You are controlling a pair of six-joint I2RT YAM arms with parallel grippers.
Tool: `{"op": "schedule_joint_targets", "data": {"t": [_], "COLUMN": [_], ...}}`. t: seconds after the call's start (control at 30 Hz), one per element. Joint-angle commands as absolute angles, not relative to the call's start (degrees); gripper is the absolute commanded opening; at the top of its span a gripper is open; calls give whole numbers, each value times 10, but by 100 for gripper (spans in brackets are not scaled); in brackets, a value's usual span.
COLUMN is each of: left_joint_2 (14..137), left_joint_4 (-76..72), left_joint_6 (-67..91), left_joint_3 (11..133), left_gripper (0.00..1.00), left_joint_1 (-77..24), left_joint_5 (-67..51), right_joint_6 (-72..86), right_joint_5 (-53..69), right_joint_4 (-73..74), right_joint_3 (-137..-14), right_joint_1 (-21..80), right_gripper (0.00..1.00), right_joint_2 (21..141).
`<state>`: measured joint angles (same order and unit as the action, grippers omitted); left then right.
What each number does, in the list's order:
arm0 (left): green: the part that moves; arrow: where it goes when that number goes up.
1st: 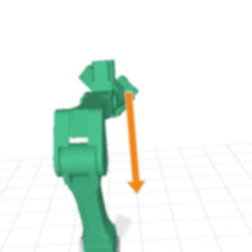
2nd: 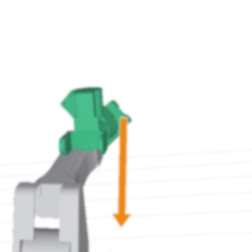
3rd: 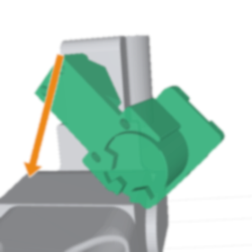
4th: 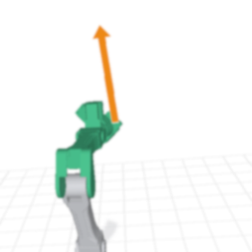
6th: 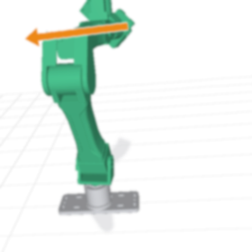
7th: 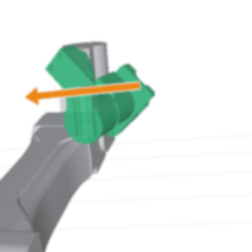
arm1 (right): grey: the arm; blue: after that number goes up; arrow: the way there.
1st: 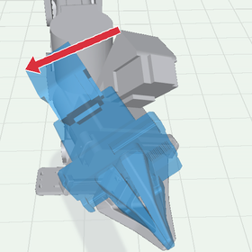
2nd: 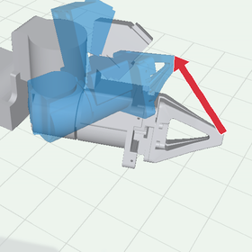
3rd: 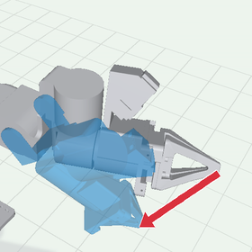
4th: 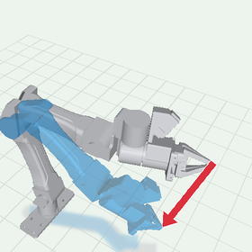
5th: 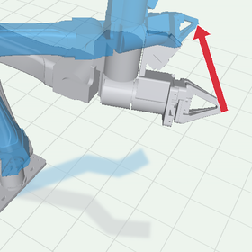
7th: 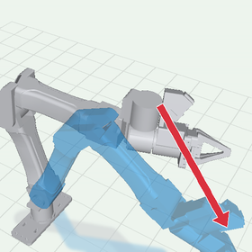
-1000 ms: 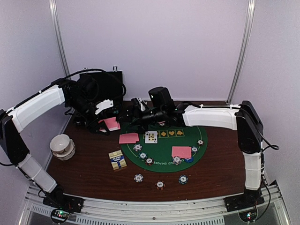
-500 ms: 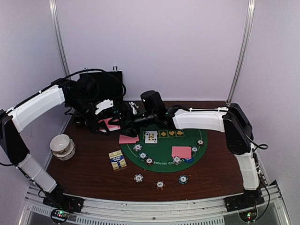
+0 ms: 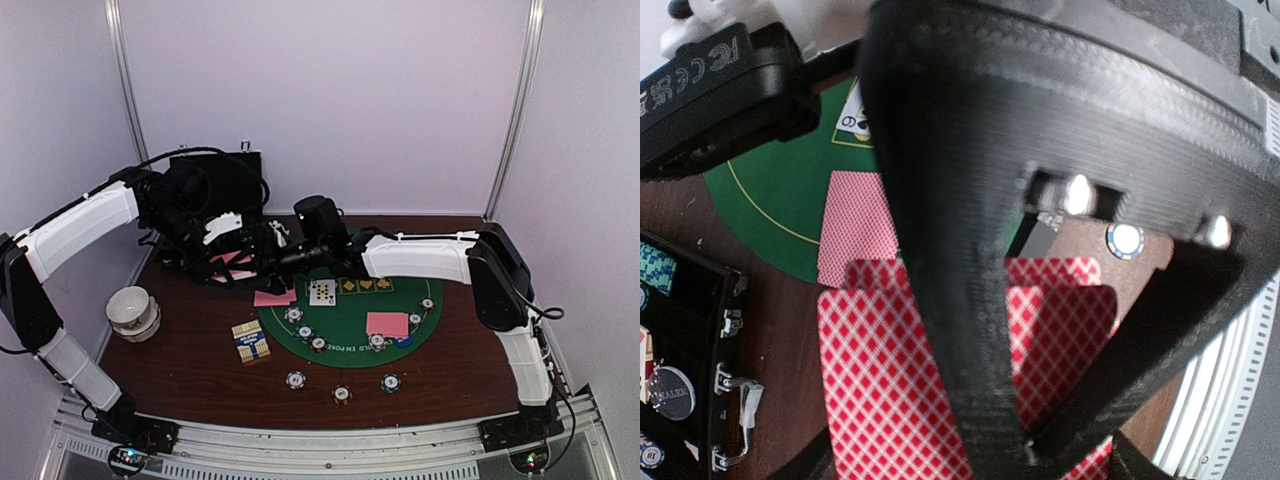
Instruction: Distribute texas hold em gaming equipment
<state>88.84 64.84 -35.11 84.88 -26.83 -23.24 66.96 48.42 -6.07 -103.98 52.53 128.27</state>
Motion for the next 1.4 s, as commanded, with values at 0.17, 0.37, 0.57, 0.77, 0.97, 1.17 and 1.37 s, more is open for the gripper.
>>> {"op": "schedule_joint_targets", "data": {"t": [0.17, 0.37, 0.57, 0.77, 0.97, 1.17, 1.37], "left_joint_2": [880, 881, 882, 884, 886, 887, 887], "left_joint_4": [647, 646, 647, 647, 646, 646, 647], "left_joint_6": [-363, -363, -364, -364, -367, -368, -368], "left_joint_3": [864, 866, 865, 865, 863, 863, 865], "left_gripper": [0, 0, 0, 0, 0, 0, 0], "left_joint_1": [-270, -270, -270, -270, -270, -270, -270], "left_joint_5": [-245, -244, -243, -240, -226, -223, -224], "right_joint_6": [651, 649, 658, 676, 700, 702, 710], "right_joint_5": [463, 468, 477, 482, 488, 490, 499], "right_joint_4": [-33, -42, -59, -88, -123, -128, -139], "right_joint_3": [-989, -972, -971, -961, -940, -930, -932], "right_joint_1": [492, 485, 484, 483, 483, 487, 494], "right_gripper": [65, 59, 52, 38, 27, 25, 28], "right_joint_2": [1246, 1225, 1206, 1187, 1173, 1159, 1169]}}
